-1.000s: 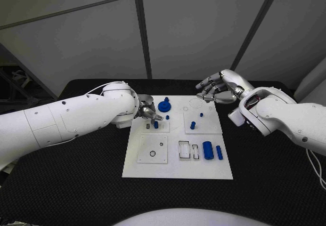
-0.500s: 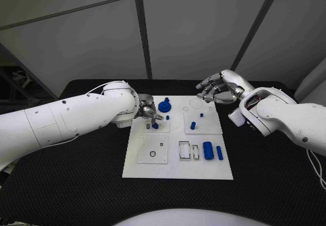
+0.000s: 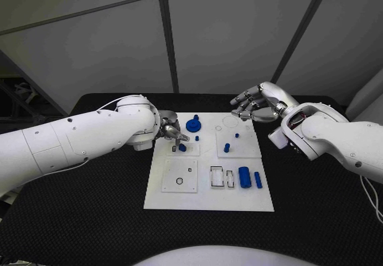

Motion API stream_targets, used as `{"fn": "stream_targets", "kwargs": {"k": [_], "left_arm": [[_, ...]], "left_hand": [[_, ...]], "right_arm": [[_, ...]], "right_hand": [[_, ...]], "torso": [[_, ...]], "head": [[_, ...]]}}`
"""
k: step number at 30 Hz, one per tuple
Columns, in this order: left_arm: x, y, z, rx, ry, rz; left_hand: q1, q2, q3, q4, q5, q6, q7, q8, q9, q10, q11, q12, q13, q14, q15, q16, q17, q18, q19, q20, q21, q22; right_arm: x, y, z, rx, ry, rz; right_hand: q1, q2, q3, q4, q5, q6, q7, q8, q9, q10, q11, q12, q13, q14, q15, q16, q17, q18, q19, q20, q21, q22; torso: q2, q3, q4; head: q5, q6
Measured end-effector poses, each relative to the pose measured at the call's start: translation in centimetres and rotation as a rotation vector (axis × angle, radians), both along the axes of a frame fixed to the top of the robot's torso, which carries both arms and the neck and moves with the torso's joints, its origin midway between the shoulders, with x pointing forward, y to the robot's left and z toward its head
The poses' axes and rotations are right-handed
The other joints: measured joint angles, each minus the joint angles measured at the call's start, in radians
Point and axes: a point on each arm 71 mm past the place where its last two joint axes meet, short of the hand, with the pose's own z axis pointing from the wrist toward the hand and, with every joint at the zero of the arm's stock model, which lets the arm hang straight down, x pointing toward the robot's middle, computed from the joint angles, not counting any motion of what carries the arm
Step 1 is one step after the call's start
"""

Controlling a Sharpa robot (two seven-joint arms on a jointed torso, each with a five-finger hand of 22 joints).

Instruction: Assemble the parts on the task board

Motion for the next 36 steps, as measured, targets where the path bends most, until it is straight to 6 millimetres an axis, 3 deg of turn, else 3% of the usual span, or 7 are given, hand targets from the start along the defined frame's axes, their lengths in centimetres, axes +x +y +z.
{"fn": "stream_targets", "kwargs": {"k": [12,27,36], "left_arm": [[0.0,1.5,0.6,-0.022,0.000,0.034],[0.6,0.9,-0.2,-0.026,0.018,0.044],[0.5,0.5,-0.8,-0.034,0.031,0.045]], "left_hand": [[0.000,0.000,-0.016,0.007,0.000,0.000,0.000,0.000,-0.001,0.000,0.000,0.000,-0.008,0.000,0.000,0.000,0.000,0.000,0.000,0.000,0.000,0.000],[0.002,0.002,-0.047,0.025,0.000,-0.004,0.004,-0.009,-0.004,-0.008,0.008,-0.024,-0.030,0.000,0.000,0.000,0.000,0.000,0.000,0.000,-0.014,0.000],[0.022,0.008,-0.101,0.056,0.000,-0.031,0.020,-0.047,-0.023,-0.033,0.019,-0.063,-0.073,0.000,0.000,0.000,0.000,0.000,0.000,0.000,-0.029,0.000]], "right_arm": [[0.1,-0.1,0.0,-0.001,0.000,-0.003],[0.1,-0.2,0.0,-0.001,0.001,-0.004],[0.1,-0.2,0.0,-0.001,0.001,-0.005]], "right_hand": [[0.000,0.000,0.000,0.000,0.000,0.000,0.000,0.000,0.000,0.000,0.000,0.000,0.000,0.000,0.000,0.000,0.000,0.000,0.000,0.000,0.000,0.000],[0.000,0.000,0.000,0.000,0.000,0.000,0.000,0.000,0.000,0.000,0.000,0.000,0.000,0.000,0.000,0.000,0.000,0.000,0.000,0.000,0.000,0.000],[0.000,0.000,0.003,0.003,0.000,0.000,0.000,0.000,0.000,0.000,0.000,0.000,-0.002,0.000,0.000,-0.006,0.001,0.000,0.000,0.000,0.000,-0.001]], "torso": [[0.000,0.0005,0.0002],[0.001,0.0004,-0.0013],[0.000,0.0001,-0.0013]], "head": [[0.000,0.001],[0.000,-0.003],[-0.001,-0.006]]}}
